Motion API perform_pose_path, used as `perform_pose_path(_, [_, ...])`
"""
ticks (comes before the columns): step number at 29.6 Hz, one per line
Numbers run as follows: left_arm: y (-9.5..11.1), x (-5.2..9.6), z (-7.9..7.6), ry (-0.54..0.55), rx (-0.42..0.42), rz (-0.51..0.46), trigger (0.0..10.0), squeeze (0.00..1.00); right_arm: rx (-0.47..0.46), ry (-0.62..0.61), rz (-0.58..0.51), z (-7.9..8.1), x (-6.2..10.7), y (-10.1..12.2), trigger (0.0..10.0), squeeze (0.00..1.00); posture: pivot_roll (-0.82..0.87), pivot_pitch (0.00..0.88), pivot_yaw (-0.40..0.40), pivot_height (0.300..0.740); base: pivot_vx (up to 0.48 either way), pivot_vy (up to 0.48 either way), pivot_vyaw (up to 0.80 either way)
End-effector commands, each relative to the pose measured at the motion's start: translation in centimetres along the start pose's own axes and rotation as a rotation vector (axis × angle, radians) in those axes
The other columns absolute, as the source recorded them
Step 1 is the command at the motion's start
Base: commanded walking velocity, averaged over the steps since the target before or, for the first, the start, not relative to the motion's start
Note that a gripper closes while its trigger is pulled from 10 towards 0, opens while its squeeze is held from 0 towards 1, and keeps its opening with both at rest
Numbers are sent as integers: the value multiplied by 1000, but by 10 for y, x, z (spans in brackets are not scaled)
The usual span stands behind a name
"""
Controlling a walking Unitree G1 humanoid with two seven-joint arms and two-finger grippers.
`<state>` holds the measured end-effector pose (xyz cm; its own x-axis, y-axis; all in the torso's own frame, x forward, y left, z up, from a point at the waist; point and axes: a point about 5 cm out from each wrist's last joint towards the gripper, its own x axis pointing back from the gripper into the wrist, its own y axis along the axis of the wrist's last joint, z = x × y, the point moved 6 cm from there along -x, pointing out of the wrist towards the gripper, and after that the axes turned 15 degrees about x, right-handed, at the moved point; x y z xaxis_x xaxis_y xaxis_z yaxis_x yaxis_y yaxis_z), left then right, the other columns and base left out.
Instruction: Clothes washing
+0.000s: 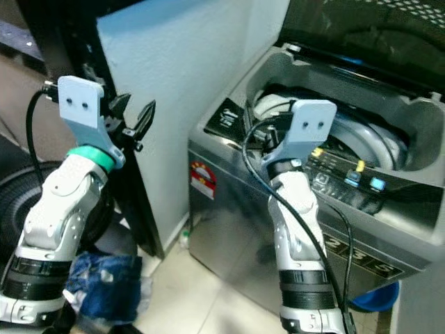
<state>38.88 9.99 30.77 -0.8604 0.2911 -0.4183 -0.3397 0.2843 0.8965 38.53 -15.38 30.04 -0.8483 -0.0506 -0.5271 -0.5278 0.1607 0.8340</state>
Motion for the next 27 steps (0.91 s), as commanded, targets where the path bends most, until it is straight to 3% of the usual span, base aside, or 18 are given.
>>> perform_pose_path(1, [-4,2,1,0,2,13,10000,0,-4,7,16,1,3,-4,10000,0,5,84,31,740,0,0,0])
perform_pose_path(8, [-4,1,2,5,4,15,10000,0,-2,17,14,3,4,-4,10000,0,6,85,31,740,0,0,0])
perform_pose_path(14, [-4,2,2,6,10,14,10000,0,28,45,6,8,4,-3,10000,0,6,86,29,740,-287,0,0])
perform_pose_path(27, [-2,2,3,9,11,9,10000,0,70,73,-13,13,3,0,10000,0,9,79,26,740,-327,0,778])
